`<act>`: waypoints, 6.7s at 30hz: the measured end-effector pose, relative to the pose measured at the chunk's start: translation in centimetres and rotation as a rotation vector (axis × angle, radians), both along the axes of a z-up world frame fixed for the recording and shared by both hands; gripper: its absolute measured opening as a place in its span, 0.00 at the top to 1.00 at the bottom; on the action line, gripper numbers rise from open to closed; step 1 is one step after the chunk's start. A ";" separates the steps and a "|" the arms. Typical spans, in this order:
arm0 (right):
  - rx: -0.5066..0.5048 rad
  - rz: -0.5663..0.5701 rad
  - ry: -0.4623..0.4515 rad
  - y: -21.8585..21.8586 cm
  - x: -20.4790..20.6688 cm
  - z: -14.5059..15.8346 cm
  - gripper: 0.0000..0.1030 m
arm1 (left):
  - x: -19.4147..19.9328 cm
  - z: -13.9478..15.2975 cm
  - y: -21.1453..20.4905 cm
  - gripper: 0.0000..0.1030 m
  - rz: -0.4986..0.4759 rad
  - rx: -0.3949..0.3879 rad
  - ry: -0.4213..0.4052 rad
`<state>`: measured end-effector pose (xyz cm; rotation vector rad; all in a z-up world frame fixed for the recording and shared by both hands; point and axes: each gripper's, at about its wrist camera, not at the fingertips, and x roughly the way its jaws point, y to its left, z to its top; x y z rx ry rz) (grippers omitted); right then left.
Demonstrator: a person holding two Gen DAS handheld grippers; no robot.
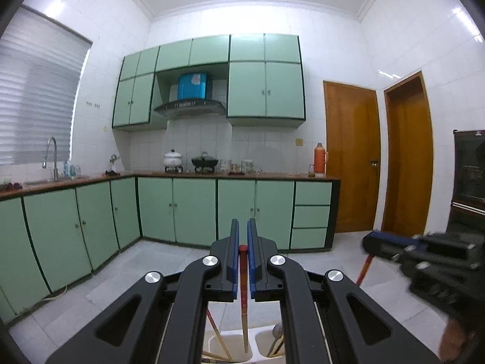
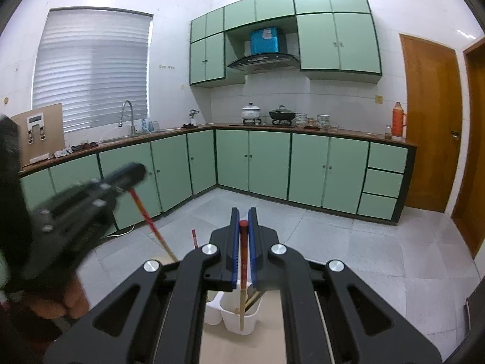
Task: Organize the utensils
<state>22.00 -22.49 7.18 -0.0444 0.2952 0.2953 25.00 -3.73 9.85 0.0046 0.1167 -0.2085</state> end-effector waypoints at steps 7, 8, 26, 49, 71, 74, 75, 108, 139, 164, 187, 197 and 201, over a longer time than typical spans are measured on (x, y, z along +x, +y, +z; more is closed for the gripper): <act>0.018 0.013 -0.030 -1.5 -1.0 1.4 0.95 | 0.8 -1.1 0.8 0.95 -0.001 -0.008 0.005; 0.018 0.011 -0.037 -1.6 -1.3 1.6 0.95 | 0.7 -1.1 1.0 0.95 -0.002 -0.012 0.003; 0.041 -0.002 -0.069 -0.8 3.6 0.6 0.95 | 3.6 -1.9 0.9 0.95 0.010 -0.007 0.032; 0.099 -0.031 0.072 -0.2 6.7 -6.8 0.81 | 6.3 -7.5 1.0 0.86 0.029 0.024 0.162; 0.161 -0.167 0.080 -5.2 -8.4 -9.9 0.07 | -7.8 -7.3 1.5 0.17 0.072 0.016 0.146; 0.169 -0.175 0.091 -5.3 -9.8 -10.4 0.05 | -9.5 -7.7 1.6 0.11 0.082 0.024 0.154; 0.169 -0.177 0.094 -5.3 -10.4 -10.7 0.05 | -10.1 -7.9 1.6 0.10 0.088 0.031 0.155; 0.059 -0.093 0.048 -1.6 -19.8 -8.4 0.05 | -21.1 -6.1 1.6 0.06 0.073 0.038 0.136; 0.029 -0.074 0.063 0.2 -19.7 -8.7 0.05 | -22.3 -6.5 2.2 0.06 0.092 0.007 0.148; 0.019 -0.068 0.057 0.9 -19.8 -8.3 0.05 | -22.3 -6.5 2.5 0.06 0.094 0.006 0.147; 0.020 -0.068 0.057 1.0 -19.8 -8.4 0.05 | -22.4 -6.5 2.6 0.06 0.095 0.008 0.145; 0.018 -0.068 0.058 1.1 -19.8 -8.3 0.05 | -22.5 -6.3 2.9 0.06 0.098 0.007 0.146; 0.017 -0.068 0.060 1.2 -19.7 -8.3 0.05 | -22.5 -6.2 3.0 0.06 0.099 0.008 0.146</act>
